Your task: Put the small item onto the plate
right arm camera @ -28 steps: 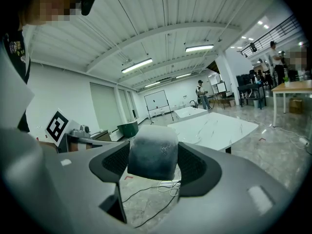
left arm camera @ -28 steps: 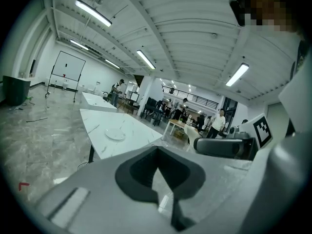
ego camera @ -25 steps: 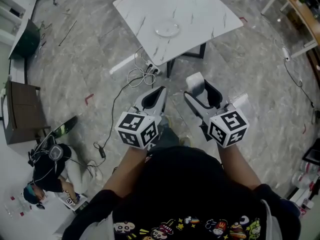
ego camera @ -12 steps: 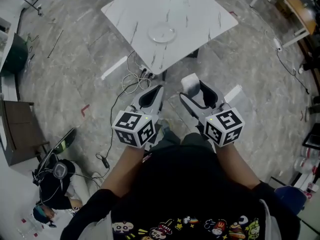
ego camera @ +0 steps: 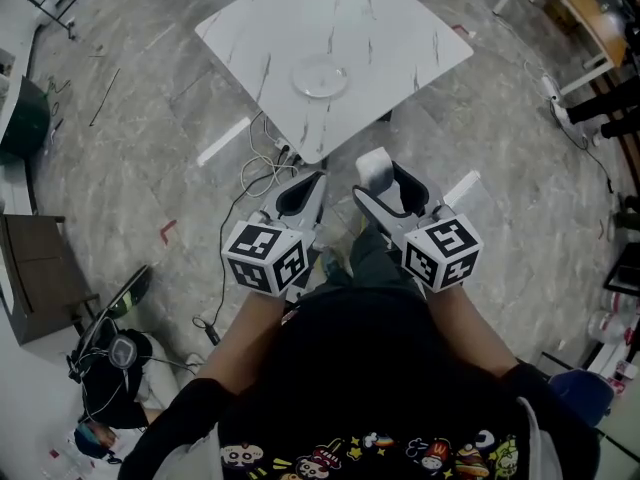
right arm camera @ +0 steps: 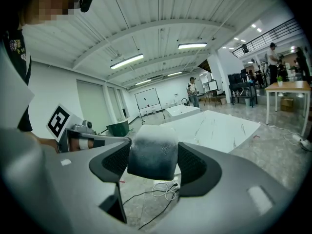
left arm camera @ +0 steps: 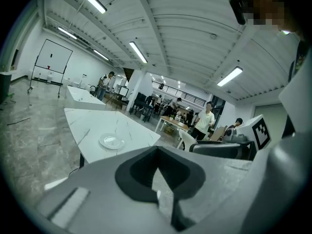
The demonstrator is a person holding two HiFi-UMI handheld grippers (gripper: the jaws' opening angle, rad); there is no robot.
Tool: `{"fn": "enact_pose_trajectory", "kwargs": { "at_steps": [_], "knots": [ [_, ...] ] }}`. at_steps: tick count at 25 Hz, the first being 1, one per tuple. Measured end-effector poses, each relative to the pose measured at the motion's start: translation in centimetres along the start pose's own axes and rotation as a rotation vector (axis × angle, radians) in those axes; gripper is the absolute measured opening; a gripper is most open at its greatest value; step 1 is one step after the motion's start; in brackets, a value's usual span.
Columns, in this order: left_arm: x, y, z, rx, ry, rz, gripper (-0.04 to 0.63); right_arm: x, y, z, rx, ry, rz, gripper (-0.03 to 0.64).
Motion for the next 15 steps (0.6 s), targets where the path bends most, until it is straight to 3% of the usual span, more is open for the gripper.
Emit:
{"fn": "enact_pose_trajectory", "kwargs": {
  "at_steps": [15],
  "knots": [
    [-3.2, 8.9, 2.0, -0.056, -0.034, 0.079, 0.002, 8.3, 5.7, 3.0, -0.048, 0.019, 0.083, 0.334]
  ]
}}
Point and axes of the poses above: the fingertips, and each gripper's own axes: y forward along the fingers, x to its right, z out of its top, the point moved 1 cm from there along -y, backward along the fingers, and after that the axes turned 4 degrees about y, right-handed, at the moved point
